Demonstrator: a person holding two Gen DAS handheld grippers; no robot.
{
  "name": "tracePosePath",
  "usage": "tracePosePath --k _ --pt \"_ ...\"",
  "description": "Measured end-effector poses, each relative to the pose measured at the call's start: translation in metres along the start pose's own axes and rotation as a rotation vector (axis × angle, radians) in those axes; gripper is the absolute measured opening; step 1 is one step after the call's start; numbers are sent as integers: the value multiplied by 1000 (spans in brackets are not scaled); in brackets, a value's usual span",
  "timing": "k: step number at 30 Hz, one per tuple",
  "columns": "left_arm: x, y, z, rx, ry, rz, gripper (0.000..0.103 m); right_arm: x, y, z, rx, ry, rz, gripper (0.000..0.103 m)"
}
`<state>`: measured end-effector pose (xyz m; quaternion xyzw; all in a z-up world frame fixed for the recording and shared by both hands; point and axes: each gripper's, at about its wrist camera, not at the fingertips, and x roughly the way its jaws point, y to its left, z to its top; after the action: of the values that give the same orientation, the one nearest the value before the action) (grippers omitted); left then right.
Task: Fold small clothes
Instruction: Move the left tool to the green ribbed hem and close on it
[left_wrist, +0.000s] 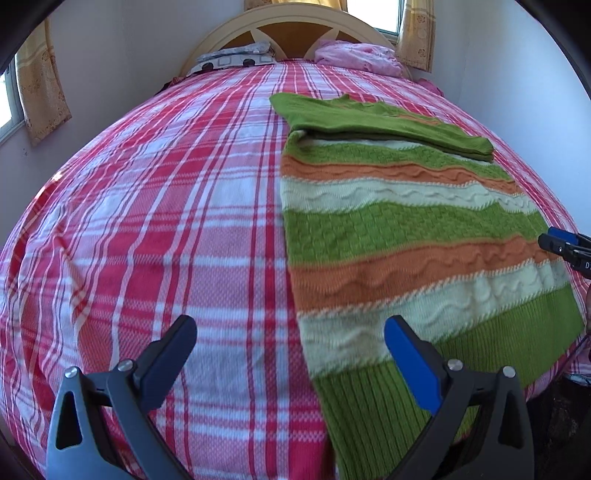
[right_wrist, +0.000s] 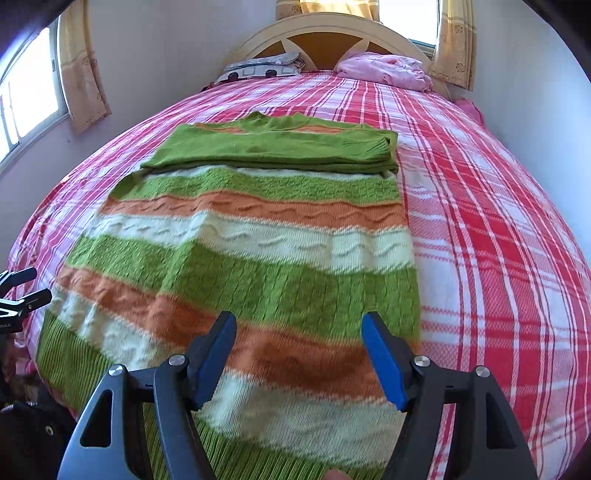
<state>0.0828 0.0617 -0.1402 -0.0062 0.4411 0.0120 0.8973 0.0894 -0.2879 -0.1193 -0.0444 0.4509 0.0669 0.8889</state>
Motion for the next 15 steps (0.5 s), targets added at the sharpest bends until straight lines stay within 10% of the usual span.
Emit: tracePosePath --k 15 --pt "-7 2 -40 -98 144 -185 62 -19 6 -46 -16 38 25 71"
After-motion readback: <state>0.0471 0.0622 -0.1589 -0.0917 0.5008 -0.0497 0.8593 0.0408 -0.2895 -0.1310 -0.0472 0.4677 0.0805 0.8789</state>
